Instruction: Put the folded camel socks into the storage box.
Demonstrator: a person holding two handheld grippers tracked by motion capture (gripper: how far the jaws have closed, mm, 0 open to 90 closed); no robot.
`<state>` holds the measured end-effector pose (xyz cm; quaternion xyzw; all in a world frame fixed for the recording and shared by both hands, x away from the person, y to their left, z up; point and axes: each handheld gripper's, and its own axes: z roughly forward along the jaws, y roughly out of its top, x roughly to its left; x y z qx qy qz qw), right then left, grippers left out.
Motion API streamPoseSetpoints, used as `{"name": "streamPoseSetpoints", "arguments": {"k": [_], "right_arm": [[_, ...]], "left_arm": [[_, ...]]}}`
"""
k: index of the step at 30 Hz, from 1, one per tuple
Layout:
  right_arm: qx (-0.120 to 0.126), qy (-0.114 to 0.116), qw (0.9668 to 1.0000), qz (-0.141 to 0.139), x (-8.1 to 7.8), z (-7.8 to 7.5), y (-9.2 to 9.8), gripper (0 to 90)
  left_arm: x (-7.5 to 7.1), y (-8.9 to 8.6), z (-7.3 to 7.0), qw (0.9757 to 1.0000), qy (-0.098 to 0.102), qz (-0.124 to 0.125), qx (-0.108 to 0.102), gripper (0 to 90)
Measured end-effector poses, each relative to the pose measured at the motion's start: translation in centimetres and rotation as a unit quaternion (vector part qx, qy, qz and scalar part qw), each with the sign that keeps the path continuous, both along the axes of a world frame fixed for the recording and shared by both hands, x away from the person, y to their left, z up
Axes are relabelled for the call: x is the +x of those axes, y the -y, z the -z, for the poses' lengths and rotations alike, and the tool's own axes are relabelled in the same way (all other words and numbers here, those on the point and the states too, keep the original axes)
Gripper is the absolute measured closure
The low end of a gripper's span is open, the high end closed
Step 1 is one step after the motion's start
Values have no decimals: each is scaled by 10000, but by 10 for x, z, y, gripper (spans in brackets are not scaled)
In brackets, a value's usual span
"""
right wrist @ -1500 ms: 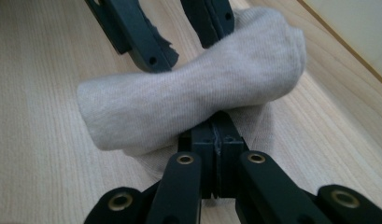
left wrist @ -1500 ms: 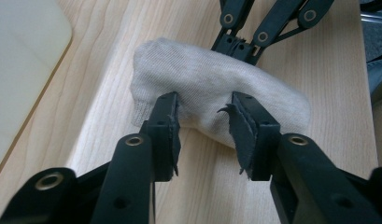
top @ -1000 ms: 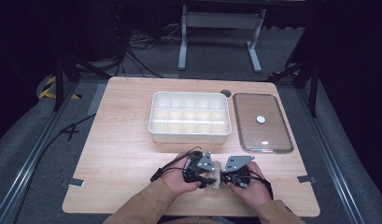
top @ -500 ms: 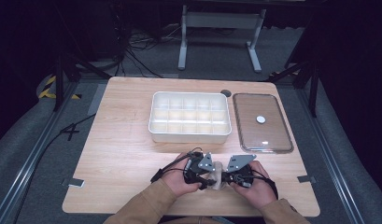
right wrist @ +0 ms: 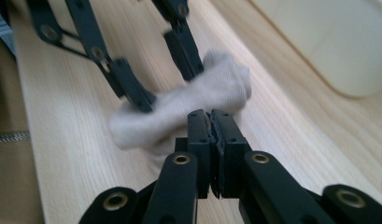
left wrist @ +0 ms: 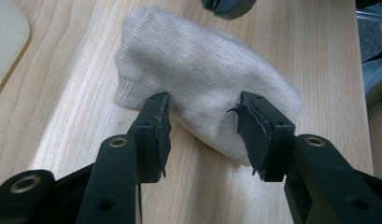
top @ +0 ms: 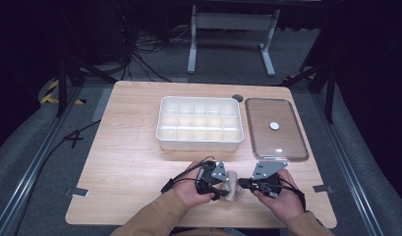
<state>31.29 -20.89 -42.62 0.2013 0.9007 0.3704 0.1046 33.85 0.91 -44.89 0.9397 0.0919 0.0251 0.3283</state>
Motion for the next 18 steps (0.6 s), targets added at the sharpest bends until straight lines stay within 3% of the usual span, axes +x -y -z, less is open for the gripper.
{"name": "streamPoseSetpoints", "arguments": {"k": [10, 18], "right_arm": [[453, 199, 9986, -166, -5, -7, -15, 882], [396, 10, 9991, -167, -3, 5, -21, 881]], "left_arm": [[0, 0, 1, 9999, -88, -127, -20, 533], [0, 0, 2, 9998, -87, -158, -58, 523]]}}
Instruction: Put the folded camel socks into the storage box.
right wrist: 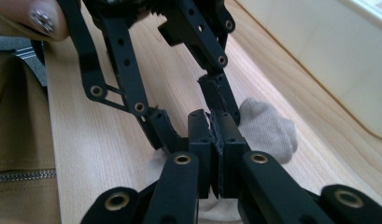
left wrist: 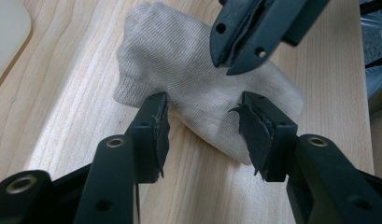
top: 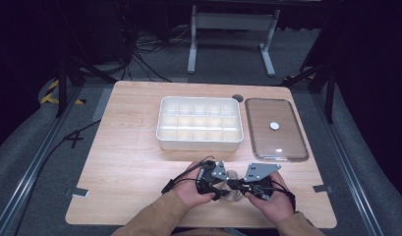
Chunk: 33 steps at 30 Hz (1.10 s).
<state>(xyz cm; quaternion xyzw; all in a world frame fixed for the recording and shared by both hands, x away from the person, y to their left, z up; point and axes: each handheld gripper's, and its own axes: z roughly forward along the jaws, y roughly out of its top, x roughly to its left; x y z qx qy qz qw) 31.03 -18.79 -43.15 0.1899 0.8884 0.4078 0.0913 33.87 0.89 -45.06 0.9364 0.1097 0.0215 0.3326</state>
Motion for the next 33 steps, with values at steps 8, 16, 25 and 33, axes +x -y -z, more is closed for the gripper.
{"name": "streamPoseSetpoints", "arguments": {"k": [8, 16, 25, 33], "right_arm": [[-141, -73, 9998, 152, 4, 7, 8, 889], [-287, -152, 9992, 234, 7, 13, 14, 890], [-430, -290, 9982, 308, 9, 21, 17, 890], [-425, -291, 9982, 321, 17, 27, 17, 891]], "left_arm": [[1, -1, 0, 10000, 5, 27, 11, 513], [2, 0, 1, 10000, -33, -22, -48, 498], [-1, 2, 2, 10000, -82, -36, -44, 503], [-2, 6, 7, 9998, -145, -147, -6, 501]]}}
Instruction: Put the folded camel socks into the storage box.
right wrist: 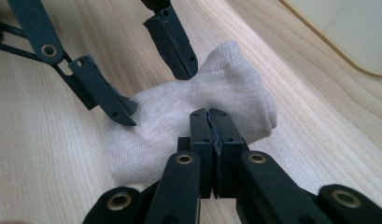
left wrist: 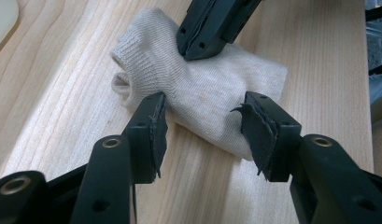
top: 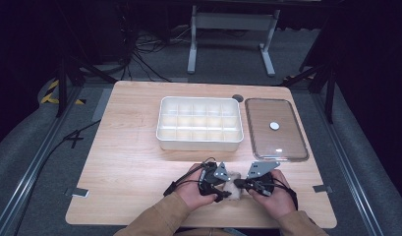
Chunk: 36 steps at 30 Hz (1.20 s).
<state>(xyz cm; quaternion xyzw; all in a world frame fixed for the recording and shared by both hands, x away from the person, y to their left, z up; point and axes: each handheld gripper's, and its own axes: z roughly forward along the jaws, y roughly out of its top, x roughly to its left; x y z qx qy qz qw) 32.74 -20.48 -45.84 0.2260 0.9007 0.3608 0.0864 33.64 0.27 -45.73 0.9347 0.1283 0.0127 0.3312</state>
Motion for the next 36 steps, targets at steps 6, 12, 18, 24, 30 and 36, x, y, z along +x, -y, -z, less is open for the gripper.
{"name": "streamPoseSetpoints", "arguments": {"k": [6, 12, 18, 24, 30, 36], "right_arm": [[12, -21, 10000, 7, 3, 1, 0, 891], [-17, -33, 10000, -10, 3, 0, -1, 888], [-26, -17, 10000, 0, 3, 0, -1, 882], [-16, 21, 10000, 22, 2, 0, -2, 876], [81, 64, 9999, 91, 0, -1, 2, 788], [4, 95, 9999, -84, -12, -10, 2, 733]], "left_arm": [[-3, -1, -2, 9999, 74, -149, -4, 494], [-7, 1, -3, 9988, 490, 39, 5, 446], [-7, 3, -5, 9964, 824, 215, -34, 407], [-5, 7, -3, 9952, 899, 386, 56, 399], [-3, 7, -2, 9973, 693, 245, 66, 396], [-2, 8, -2, 9974, 649, 232, 187, 409]]}}
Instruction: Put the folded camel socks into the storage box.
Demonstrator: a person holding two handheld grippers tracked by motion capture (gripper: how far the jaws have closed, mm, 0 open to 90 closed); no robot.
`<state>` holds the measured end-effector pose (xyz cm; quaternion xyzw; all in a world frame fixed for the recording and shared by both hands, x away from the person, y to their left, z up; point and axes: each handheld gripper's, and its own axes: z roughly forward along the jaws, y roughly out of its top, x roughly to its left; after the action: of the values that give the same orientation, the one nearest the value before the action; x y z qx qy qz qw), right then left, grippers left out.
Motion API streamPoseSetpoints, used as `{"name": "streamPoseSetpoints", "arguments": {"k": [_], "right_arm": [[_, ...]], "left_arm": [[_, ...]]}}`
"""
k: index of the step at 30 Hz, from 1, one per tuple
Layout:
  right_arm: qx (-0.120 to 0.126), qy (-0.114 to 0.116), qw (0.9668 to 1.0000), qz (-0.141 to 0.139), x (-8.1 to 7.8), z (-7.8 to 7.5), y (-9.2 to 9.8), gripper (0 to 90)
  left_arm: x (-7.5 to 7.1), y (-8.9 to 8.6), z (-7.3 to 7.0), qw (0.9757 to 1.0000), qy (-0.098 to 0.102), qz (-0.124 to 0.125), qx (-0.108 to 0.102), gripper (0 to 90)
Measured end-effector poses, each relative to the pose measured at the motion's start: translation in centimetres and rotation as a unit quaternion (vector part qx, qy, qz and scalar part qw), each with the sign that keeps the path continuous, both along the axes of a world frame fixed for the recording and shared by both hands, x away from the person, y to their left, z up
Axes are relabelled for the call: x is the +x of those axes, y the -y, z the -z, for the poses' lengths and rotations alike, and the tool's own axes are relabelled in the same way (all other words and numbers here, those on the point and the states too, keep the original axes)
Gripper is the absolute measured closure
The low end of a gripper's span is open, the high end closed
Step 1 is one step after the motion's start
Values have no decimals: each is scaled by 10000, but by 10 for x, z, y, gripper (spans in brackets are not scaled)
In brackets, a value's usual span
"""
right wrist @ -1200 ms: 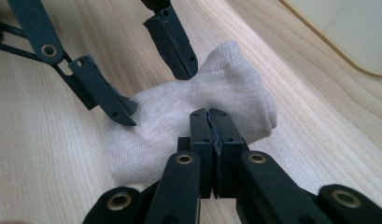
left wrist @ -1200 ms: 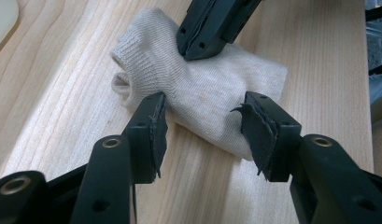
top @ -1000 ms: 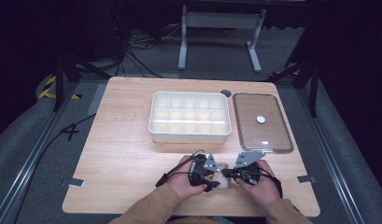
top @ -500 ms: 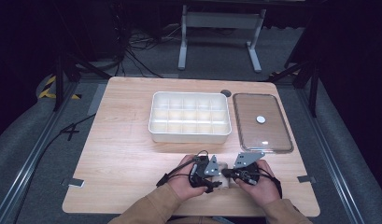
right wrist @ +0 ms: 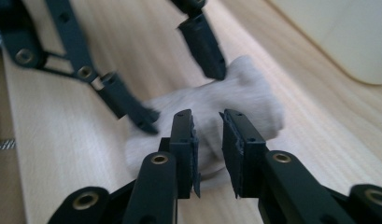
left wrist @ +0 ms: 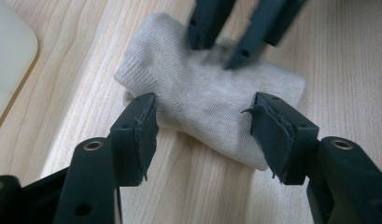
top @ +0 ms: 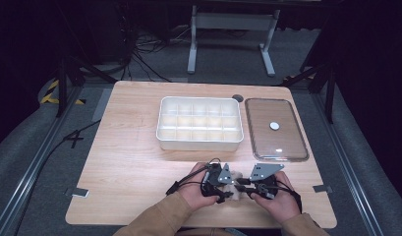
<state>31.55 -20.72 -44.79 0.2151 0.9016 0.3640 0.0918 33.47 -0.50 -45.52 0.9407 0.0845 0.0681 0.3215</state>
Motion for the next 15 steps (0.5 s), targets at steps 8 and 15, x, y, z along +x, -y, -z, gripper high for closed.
{"name": "streamPoseSetpoints", "arguments": {"k": [8, 15], "right_arm": [[-348, -205, 9991, -88, -2, 6, 0, 618], [-390, -263, 9987, -219, 3, 9, -1, 586]], "left_arm": [[0, 0, 0, 9999, -107, -54, 1, 409], [0, 0, 1, 9999, -118, -91, -10, 410]]}}
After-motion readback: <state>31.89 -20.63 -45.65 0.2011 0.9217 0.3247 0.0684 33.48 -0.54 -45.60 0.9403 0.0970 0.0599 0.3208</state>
